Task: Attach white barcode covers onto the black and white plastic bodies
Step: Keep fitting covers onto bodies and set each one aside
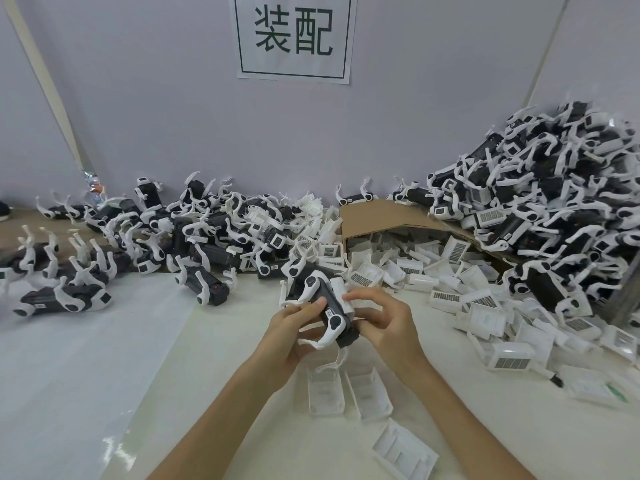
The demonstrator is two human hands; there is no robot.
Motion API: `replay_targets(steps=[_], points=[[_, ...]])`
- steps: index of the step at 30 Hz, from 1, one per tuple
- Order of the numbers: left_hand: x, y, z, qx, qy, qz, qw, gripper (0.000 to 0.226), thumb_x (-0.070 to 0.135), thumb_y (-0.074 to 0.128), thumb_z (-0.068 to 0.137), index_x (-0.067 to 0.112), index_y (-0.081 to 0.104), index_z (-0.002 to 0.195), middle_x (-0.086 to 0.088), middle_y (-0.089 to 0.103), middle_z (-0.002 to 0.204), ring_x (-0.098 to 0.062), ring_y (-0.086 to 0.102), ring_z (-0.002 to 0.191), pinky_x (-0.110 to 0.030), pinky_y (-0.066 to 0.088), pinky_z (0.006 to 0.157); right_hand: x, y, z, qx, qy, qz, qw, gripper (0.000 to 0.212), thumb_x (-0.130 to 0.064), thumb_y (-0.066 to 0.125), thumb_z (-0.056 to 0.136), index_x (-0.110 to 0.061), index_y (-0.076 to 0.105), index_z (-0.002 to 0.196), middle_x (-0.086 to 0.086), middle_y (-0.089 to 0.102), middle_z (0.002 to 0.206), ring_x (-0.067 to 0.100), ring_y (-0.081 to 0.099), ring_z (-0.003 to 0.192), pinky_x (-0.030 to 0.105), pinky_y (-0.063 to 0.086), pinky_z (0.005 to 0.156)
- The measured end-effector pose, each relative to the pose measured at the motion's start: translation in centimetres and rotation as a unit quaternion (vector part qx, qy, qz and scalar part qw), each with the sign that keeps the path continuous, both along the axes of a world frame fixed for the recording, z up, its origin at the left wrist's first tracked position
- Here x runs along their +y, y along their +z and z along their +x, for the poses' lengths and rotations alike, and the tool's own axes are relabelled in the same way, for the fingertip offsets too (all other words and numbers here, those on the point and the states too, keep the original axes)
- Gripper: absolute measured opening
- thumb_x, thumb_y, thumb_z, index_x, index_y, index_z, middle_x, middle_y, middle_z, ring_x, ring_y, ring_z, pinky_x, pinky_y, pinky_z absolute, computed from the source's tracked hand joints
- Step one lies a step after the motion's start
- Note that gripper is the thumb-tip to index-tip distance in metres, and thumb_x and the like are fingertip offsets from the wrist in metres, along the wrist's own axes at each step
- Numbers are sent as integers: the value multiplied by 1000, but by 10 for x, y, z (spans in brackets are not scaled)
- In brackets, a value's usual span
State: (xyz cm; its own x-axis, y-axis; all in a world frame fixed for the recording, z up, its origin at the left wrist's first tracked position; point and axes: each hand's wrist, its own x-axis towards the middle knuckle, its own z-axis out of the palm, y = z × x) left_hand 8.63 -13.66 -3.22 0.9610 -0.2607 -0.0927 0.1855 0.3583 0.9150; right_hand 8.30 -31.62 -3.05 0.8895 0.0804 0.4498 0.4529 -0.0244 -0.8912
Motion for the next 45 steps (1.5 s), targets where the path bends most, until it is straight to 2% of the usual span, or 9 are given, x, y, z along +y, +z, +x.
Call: replay_targets(steps=[5, 14, 18, 22, 26, 31, 38, 42, 45], points=[[2, 2, 0, -4, 32, 0, 999, 39, 32, 78, 78, 6, 71, 106, -9, 75, 97, -20, 73, 82, -27, 57, 60, -2, 3, 1, 37, 30, 30, 998, 42, 11, 57, 72, -18, 79, 91, -3, 75, 107, 22, 74, 84, 25, 56, 71], [1, 1, -1, -18, 48, 10, 999, 28, 18, 72, 90, 5, 67, 114, -11, 76, 99, -23, 75, 84, -26, 54, 57, -5, 1, 5, 81, 48, 18, 995, 37, -5, 60, 73, -10, 77, 106, 2, 74, 115, 29, 71, 100, 33, 58, 84], [1, 1, -1, -5, 71, 4, 997, 38, 21, 74, 88, 3, 62, 119, -11, 75, 99, -26, 71, 86, -38, 51, 74, -4, 1, 6, 89, 28, 28, 995, 30, 4, 60, 92, -13, 71, 115, 5, 73, 113, 23, 68, 107, 39, 59, 87], [1, 3, -2, -17, 53, 16, 998, 36, 24, 73, 87, 7, 65, 117, -15, 74, 109, -25, 70, 92, -40, 49, 84, 0, -2, 6, 99, 0, 20, 995, 20, -2, 65, 93, -11, 67, 111, 8, 69, 110, 20, 68, 92, 38, 60, 82], [1, 4, -2, -43, 25, 20, 999, 26, 20, 66, 94, 13, 66, 119, -10, 75, 108, -20, 72, 92, -28, 55, 72, 2, 0, 7, 156, 11, 54, 986, 32, -13, 74, 84, -7, 59, 111, 6, 63, 103, 18, 65, 89, 45, 57, 85], [2, 5, -2, -86, 29, 19, 996, 33, 19, 68, 89, 14, 65, 122, -9, 75, 108, -27, 71, 99, -32, 56, 79, 2, 3, 3, 231, 128, 74, 962, 40, -34, 65, 84, -6, 67, 113, 11, 72, 99, 23, 70, 89, 35, 58, 73], [2, 4, -2, -68, 26, -5, 997, 46, 26, 74, 78, 11, 67, 120, -14, 74, 110, -28, 72, 95, -37, 54, 82, 2, 2, 1, 223, 143, 29, 964, 41, -47, 55, 91, -18, 74, 113, 9, 74, 101, 19, 70, 86, 27, 52, 69], [-1, 5, -1, -65, 79, 89, 991, 27, 33, 76, 84, 17, 73, 105, -2, 77, 94, -14, 73, 81, -24, 53, 69, 2, 3, 1, 208, 118, 31, 970, 37, -50, 59, 90, -21, 77, 102, 6, 71, 89, 14, 66, 75, 24, 44, 61], [-3, 3, 0, -90, 87, 169, 978, 23, 42, 69, 91, 26, 75, 107, 9, 78, 95, -6, 71, 79, -29, 51, 79, 1, 3, 3, 194, 77, 35, 977, 45, -48, 61, 83, -10, 74, 103, 8, 61, 82, 12, 56, 66, 22, 38, 57]])
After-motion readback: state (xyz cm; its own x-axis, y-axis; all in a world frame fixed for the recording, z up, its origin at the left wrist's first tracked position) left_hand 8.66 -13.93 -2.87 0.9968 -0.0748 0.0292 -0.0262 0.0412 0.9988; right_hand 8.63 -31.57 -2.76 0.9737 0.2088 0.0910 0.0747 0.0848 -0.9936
